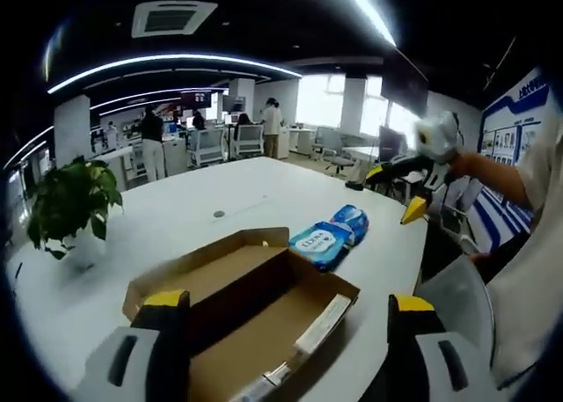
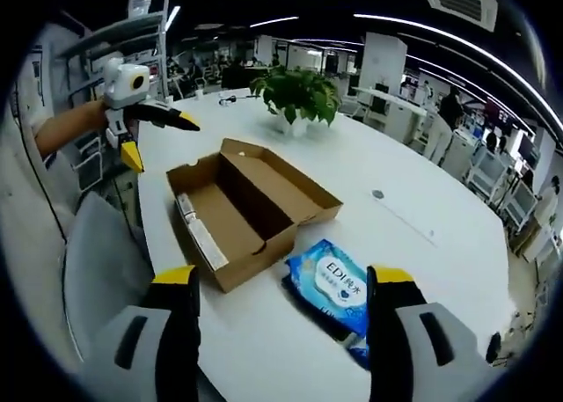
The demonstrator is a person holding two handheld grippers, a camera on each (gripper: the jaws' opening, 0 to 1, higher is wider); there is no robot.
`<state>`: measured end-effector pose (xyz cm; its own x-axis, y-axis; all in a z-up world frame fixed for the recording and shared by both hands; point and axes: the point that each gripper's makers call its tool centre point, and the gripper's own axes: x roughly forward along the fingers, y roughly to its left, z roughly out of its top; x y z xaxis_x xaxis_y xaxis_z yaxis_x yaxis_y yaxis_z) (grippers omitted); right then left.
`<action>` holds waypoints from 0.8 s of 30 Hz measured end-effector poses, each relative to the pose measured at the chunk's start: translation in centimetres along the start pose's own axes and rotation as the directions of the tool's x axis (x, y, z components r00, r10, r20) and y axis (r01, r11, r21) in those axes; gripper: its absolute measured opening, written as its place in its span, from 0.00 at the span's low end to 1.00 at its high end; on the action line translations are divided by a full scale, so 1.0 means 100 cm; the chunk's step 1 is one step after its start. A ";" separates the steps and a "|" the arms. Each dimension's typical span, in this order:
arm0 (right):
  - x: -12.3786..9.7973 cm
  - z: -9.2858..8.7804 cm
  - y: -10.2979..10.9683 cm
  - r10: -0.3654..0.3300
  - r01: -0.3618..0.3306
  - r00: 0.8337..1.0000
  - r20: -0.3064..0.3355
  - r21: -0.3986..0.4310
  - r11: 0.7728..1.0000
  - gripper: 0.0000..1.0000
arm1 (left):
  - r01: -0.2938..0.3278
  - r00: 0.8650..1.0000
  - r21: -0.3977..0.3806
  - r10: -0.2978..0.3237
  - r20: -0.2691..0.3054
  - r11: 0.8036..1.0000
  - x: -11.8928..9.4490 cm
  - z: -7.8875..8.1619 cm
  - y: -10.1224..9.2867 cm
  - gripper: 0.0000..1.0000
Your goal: Operate the shoe box by opening the lid, removing the specified soft item, and placing it in the target area until the item is outside and the box remains undamaged.
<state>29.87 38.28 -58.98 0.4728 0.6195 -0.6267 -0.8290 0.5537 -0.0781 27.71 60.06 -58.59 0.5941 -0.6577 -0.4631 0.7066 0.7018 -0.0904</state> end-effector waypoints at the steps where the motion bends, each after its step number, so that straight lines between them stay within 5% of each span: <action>1: 0.003 0.002 0.002 0.010 -0.010 1.000 -0.003 -0.006 1.000 0.73 | -0.006 1.000 -0.003 0.006 -0.001 1.000 -0.002 -0.002 0.002 0.97; 14: 0.048 0.009 0.028 0.182 -0.192 0.980 -0.078 -0.155 0.969 0.68 | -0.069 0.998 -0.035 0.068 -0.008 0.997 -0.028 -0.026 0.018 1.00; 24: 0.091 0.002 0.047 0.292 -0.335 0.939 -0.180 -0.294 0.895 0.59 | -0.116 0.993 -0.043 0.115 -0.010 0.992 -0.044 -0.038 0.031 1.00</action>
<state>30.34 46.56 -64.91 0.1481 0.6435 -0.7509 -0.9883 0.1245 -0.0882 25.82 66.17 -60.24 0.6678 -0.5698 -0.4789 0.6162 0.7841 -0.0737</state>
